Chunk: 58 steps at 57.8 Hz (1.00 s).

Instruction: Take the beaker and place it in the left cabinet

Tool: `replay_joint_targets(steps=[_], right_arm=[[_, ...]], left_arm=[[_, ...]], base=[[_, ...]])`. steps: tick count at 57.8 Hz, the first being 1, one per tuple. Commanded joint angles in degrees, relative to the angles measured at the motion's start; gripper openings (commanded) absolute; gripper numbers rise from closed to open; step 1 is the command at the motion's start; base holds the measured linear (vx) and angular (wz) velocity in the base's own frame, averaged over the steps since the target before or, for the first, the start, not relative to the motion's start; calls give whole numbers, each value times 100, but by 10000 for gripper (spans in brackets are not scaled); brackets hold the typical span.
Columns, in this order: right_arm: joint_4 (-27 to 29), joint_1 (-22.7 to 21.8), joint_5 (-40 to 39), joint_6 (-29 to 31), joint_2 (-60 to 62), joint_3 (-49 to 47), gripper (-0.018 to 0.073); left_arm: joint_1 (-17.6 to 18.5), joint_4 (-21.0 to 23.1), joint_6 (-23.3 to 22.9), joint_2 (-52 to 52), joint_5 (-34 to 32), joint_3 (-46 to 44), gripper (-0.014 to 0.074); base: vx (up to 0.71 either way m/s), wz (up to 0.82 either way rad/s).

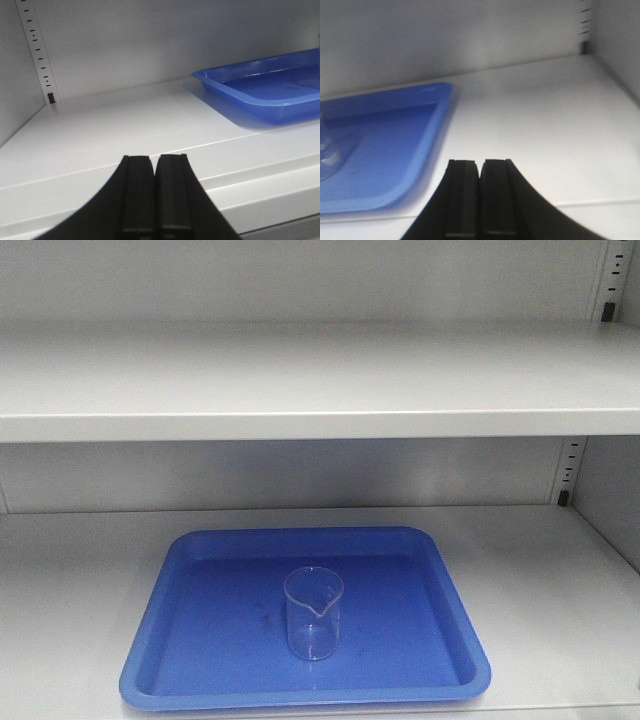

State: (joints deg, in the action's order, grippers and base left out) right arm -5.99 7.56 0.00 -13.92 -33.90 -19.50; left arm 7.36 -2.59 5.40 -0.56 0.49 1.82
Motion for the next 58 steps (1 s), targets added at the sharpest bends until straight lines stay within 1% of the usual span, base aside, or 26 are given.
replay_joint_targets(steps=[1,4,8,19,20,21,23,26,30,58], right_arm=[[20,-279,-515,281,613,250,-6],[148,-354,-516,543,989,566,-6],[207,-347,-510,798,1531,993,-6],[202,-347,-503,858,3023,2187,-6],[202,-347,-312,859,3226,2208,-6],[202,-347,101,867,3362,2159,-6],[129,-347,391,946,3634,2124,-6],[-8,-341,361,1141,3517,2154,-6],[-13,-342,385,1309,3468,2162,-5],[-1,-342,353,1297,3536,2156,-6]], left_arm=[[3,18,-15,-107,-475,90,1],[3,18,-15,-107,-475,90,1],[3,18,-15,-107,-475,90,1],[3,18,-15,-107,-475,90,1],[3,18,-15,-107,-475,90,1],[3,18,-15,-107,-475,90,1],[3,18,-15,-107,-475,90,1],[3,18,-15,-104,-474,90,1],[3,18,-15,-111,-479,90,1],[3,18,-15,-104,-477,90,1]], base=[[0,0],[0,0],[0,0],[0,0],[0,0],[0,0],[0,0],[0,0],[0,0],[0,0]])
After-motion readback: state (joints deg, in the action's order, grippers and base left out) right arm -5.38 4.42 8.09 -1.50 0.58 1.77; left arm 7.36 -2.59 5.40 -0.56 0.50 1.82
